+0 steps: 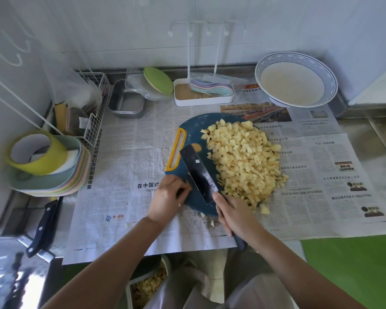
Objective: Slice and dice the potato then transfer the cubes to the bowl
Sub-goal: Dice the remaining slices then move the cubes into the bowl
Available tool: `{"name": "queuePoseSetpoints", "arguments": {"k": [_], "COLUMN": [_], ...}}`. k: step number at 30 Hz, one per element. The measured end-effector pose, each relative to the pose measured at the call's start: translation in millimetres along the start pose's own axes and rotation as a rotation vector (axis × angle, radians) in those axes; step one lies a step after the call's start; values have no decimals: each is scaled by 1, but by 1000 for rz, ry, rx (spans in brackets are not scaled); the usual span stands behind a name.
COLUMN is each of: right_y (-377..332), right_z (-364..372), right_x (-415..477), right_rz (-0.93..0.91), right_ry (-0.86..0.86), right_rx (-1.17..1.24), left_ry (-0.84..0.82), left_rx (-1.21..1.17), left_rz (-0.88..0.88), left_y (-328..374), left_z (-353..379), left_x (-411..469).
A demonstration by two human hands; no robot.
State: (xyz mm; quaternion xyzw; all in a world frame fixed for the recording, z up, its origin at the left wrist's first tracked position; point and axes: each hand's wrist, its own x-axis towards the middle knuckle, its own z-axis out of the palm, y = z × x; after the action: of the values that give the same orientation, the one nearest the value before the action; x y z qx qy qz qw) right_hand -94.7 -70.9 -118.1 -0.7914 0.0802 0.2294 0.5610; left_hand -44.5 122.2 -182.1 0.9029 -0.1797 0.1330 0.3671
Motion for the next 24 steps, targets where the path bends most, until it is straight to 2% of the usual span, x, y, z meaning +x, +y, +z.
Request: {"name": "queuePoseSetpoints", "arguments": {"k": [4, 8, 12, 16, 21, 24], "right_y": [-1, -2, -1, -2, 2, 4], "right_z": [-19, -26, -26, -25, -23, -21], "right_x": [0, -1, -4, -8, -11, -14], "right_rz": [43, 47, 7, -2, -34, -25], "right_ry": [15, 23, 46, 61, 99, 110], "right_rx": [153, 180, 171, 203, 212, 187], "left_ry": [11, -16, -38, -266, -398, -581], "left_rx": [2, 3, -12, 31, 87, 273], "left_rz": [-9, -23, -183, -394, -490, -450], "left_y": [11, 12, 11, 9, 16, 23], "left_z": [9, 3, -8, -6, 0, -2], "left_x": [11, 23, 56, 102, 139, 154]}}
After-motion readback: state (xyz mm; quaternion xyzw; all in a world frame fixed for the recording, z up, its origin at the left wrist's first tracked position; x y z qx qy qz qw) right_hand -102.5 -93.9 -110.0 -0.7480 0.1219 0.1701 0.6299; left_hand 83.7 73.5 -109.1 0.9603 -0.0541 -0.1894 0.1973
